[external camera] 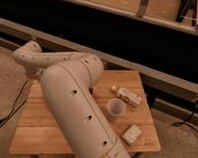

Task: Drag the pepper across the table

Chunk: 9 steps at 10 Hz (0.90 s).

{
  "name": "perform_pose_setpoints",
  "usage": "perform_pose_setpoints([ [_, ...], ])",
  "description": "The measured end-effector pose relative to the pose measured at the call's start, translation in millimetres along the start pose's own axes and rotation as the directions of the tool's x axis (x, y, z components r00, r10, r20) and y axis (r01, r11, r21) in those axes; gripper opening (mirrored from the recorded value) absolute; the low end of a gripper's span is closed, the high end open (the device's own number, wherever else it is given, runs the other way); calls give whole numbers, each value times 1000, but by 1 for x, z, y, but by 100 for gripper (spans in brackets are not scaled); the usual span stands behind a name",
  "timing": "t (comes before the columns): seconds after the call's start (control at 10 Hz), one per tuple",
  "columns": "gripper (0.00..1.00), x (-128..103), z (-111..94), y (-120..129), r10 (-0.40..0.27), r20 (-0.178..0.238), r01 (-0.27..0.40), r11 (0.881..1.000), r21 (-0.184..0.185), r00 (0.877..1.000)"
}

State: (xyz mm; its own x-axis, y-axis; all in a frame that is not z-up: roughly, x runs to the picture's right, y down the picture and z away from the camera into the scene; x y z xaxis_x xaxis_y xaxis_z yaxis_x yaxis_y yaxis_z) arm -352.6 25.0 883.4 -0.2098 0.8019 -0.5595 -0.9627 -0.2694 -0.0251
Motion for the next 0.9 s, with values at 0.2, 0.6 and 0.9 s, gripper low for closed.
perform_pose_setpoints([
  [0.2, 65, -2, 5, -10, -1, -7, 1, 1000, 14, 1000],
  [0.6, 65, 3, 22, -11, -29, -29, 31, 996, 84, 999],
  [0.9, 65, 4, 37, -11, -28, -53, 34, 993, 115, 998],
])
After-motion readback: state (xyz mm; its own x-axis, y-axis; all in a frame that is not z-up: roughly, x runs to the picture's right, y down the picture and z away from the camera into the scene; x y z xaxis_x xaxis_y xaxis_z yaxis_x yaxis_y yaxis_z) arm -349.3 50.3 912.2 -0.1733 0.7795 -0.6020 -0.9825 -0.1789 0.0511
